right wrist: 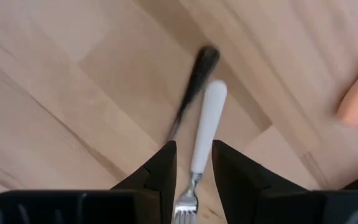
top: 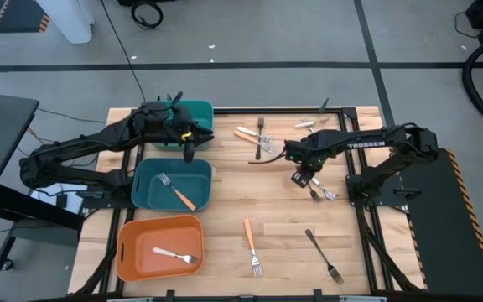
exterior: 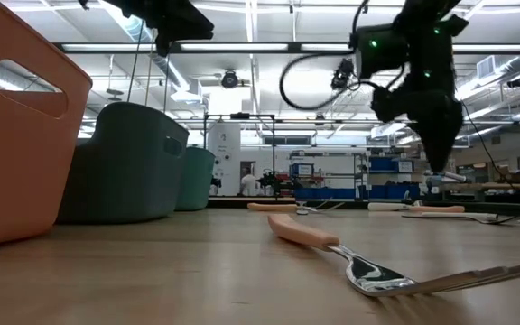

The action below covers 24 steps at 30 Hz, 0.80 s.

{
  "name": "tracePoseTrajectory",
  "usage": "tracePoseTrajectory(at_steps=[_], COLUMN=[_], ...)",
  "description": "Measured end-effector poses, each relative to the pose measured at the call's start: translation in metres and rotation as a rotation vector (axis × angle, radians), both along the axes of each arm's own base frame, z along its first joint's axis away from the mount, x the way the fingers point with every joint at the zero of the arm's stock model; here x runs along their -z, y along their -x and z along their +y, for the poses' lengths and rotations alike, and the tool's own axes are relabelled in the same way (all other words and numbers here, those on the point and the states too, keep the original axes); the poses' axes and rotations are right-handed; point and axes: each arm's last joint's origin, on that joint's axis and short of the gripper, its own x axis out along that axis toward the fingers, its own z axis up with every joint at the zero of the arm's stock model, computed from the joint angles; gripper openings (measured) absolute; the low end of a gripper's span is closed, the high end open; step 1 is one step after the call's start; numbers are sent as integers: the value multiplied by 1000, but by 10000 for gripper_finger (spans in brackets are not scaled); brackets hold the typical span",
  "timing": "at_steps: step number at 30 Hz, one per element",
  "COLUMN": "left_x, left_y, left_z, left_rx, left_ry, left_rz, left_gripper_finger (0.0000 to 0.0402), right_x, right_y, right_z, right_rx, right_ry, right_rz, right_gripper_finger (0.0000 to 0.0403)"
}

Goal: Sort silverware by color (type)
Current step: Put the white fork into the orange bin

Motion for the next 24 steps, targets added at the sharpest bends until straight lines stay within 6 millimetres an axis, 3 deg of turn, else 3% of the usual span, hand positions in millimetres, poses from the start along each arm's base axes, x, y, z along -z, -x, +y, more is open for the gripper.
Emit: tracePoseTrajectory(at_steps=[8, 24], left_x=[0, 0], left_y=[0, 0], left_z=[0, 2], left_rx=[-12, -67], left_ry=[36, 32], left_rz=[-9, -9], left_gripper_finger=[91, 91], right_x=[37, 63], right_y=[21, 32], right_z=[8, 9], right_rx=[26, 41], right_ry=[-148, -82], right_rz=[75, 65], right_gripper_finger=[109, 110])
